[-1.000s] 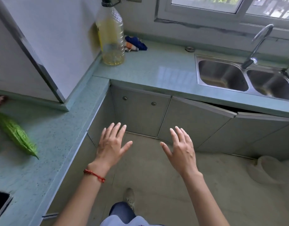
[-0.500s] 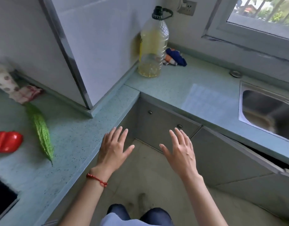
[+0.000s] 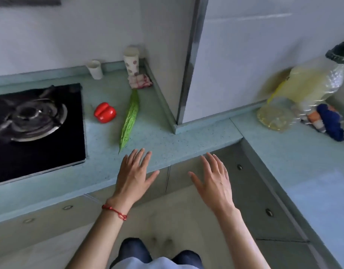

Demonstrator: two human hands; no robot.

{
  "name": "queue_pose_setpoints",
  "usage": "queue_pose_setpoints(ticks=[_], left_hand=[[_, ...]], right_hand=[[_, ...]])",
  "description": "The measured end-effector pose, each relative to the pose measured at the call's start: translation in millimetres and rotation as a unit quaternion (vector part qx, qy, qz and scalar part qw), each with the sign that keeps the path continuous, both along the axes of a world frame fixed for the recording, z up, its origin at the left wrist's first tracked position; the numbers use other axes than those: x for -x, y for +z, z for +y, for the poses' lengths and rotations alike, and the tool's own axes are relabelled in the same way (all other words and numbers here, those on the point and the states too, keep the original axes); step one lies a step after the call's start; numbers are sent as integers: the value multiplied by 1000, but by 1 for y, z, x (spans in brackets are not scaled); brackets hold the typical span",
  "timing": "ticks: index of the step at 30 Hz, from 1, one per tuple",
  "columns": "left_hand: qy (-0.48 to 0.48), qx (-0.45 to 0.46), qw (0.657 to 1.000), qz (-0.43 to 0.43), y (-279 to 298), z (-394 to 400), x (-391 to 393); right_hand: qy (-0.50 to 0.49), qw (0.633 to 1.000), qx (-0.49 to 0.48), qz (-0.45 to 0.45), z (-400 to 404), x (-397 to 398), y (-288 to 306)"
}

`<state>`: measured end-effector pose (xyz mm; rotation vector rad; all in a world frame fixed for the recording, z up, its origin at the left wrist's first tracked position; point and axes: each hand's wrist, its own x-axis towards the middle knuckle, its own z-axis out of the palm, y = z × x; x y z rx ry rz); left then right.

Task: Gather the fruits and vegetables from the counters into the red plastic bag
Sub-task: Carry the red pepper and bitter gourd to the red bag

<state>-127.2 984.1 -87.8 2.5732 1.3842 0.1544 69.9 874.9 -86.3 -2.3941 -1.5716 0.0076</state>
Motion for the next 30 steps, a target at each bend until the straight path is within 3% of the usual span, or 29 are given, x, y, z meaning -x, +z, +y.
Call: queue_pose_setpoints(ticks=[7, 14, 23, 30], left_hand=[[128, -1, 992, 10, 3, -3, 44], [167, 2, 986, 17, 3, 23, 64], [159, -3, 987, 4, -10, 97, 84], [125, 8, 992, 2, -25, 174, 100]], right_hand=[[137, 990, 6, 26, 48, 24, -3], [198, 980, 24, 24, 95, 42, -6], [197, 979, 41, 33, 166, 65, -13], [152, 980, 55, 116, 227, 81, -19]])
